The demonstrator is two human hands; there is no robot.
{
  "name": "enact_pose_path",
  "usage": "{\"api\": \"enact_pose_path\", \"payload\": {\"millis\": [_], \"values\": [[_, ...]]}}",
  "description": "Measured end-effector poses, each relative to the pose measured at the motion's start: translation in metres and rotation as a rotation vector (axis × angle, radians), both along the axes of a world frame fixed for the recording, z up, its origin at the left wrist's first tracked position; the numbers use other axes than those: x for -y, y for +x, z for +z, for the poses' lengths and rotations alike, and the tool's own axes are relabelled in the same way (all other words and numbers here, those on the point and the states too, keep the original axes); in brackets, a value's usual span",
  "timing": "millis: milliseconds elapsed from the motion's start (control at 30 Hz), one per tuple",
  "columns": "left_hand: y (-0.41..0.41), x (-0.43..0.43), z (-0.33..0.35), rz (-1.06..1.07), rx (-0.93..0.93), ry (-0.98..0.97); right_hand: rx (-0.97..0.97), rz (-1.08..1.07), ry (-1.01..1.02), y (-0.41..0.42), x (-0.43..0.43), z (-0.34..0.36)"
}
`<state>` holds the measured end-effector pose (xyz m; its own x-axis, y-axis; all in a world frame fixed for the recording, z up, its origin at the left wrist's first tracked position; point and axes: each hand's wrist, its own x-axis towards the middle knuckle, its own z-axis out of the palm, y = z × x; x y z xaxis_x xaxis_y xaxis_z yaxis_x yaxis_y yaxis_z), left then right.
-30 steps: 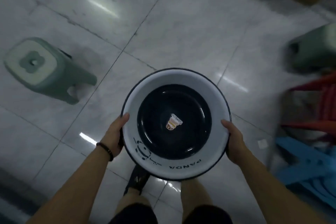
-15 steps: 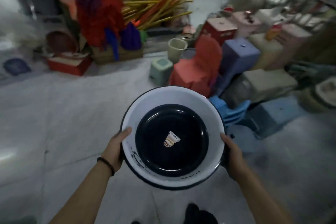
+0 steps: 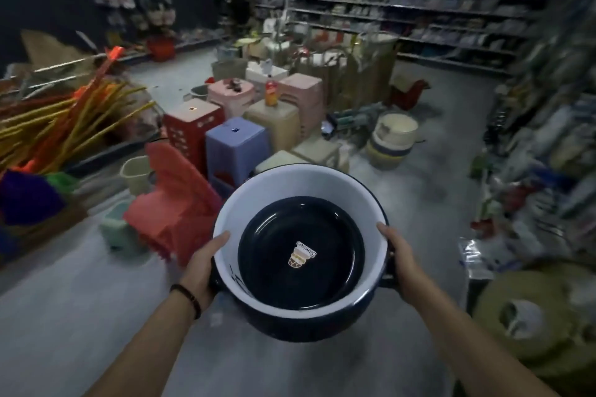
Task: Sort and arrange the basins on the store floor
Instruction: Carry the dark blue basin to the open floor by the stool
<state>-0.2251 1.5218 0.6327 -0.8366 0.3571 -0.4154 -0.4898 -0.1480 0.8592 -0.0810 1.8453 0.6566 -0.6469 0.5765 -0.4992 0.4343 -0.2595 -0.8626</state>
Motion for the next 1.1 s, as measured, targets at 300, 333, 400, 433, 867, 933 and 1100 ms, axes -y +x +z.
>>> {"api": "enact_pose_path", "payload": {"millis": [300,333,400,433,867,933,1100], "values": [[-0.112,-0.259,-0.013,-0.149,0.055,0.08,0.038,-0.192,-0.02,-0.053,-0.228,0.015],[-0.13,-0.289,-0.015,-0.163,0.043,0.081,0.041,-0.201,-0.019,-0.062,-0.252,0.015],[-0.168,-0.35,-0.017,-0.211,0.032,0.081,0.06,-0.219,-0.021,-0.082,-0.299,0.016],[-0.187,-0.382,-0.014,-0.24,0.033,0.076,0.079,-0.227,-0.015,-0.092,-0.323,0.019],[-0.364,-0.767,-0.007,-0.491,0.011,0.022,0.016,-0.435,-0.049,-0.21,-0.653,0.001],[-0.39,-0.824,-0.018,-0.484,0.018,0.025,0.007,-0.43,-0.064,-0.237,-0.715,-0.014],[-0.448,-0.948,-0.036,-0.394,0.092,0.005,0.004,-0.398,-0.086,-0.318,-0.857,-0.012]]}}
